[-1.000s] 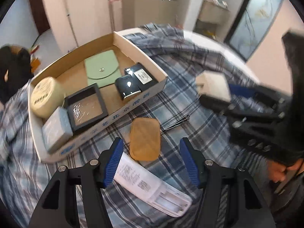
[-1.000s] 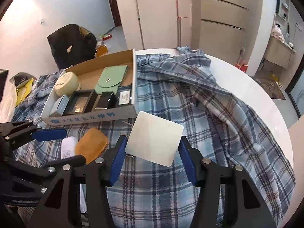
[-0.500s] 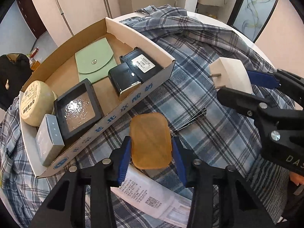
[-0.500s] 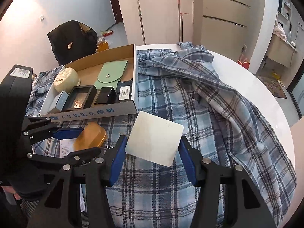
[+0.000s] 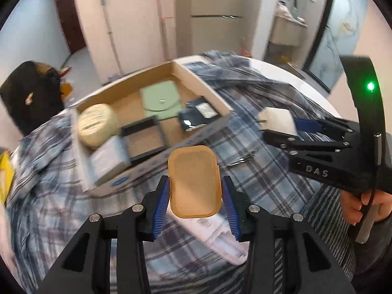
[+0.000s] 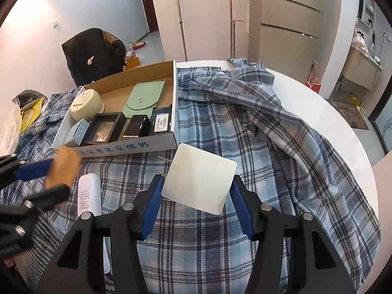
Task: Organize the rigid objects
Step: 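Set the white remote down with the left tool and grasp the orange soap box, then carry orange soap box with left tool while right tool lowers pad into box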
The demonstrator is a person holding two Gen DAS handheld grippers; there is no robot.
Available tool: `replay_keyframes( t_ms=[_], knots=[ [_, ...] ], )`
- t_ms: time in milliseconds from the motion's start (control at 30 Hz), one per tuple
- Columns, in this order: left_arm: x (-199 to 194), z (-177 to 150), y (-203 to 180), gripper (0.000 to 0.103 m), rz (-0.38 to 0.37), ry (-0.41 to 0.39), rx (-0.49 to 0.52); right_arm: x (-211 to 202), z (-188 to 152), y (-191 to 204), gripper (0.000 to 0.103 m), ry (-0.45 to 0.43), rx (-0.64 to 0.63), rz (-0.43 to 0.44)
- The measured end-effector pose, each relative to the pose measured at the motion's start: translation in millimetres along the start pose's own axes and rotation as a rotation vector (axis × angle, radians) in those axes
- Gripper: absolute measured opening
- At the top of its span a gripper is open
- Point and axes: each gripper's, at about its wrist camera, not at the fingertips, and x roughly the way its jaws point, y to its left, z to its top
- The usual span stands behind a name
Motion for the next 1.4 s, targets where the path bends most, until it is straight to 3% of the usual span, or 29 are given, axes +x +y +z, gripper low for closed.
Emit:
replay_keyframes(
  t_ms=[67,100,233,400,600,733,800,900,1000,1400],
  knots=[
    [-8,0,5,0.044,0.112,-0.001,-0.015,-2,0,2,0.054,0.004,0.005,-0.008],
    [-16,2,9,0.044,0.119,-0.027,-0.026,-3,1,4,0.054,0.017,0.006,0.004],
    [-45,17,33,0.044,0.058,-0.094,-0.127,-15,18,18,0.054,0.055,-0.014,0.067],
    [-77,46,56,0.044,0.075,-0.231,-0.236,-48,59,30,0.054,-0.034,-0.018,0.019],
    [-96,85,73,0.044,0.093,-0.314,-0.259,-69,107,49,0.054,-0.126,-0.021,0.032],
    [-84,82,98,0.044,0.081,-0.335,-0.308,-57,123,56,0.054,-0.142,0.052,0.059],
    [-68,78,113,0.044,0.084,-0.322,-0.327,-45,124,65,0.054,-0.13,0.046,0.071],
    [-46,75,124,0.044,0.066,-0.287,-0.349,-23,125,82,0.054,-0.114,-0.013,0.022],
    [-29,73,132,0.044,0.052,-0.259,-0.361,4,127,89,0.054,-0.068,-0.017,0.057],
    [10,71,131,0.044,0.076,-0.174,-0.357,88,110,84,0.054,0.029,-0.053,0.046]
  ],
)
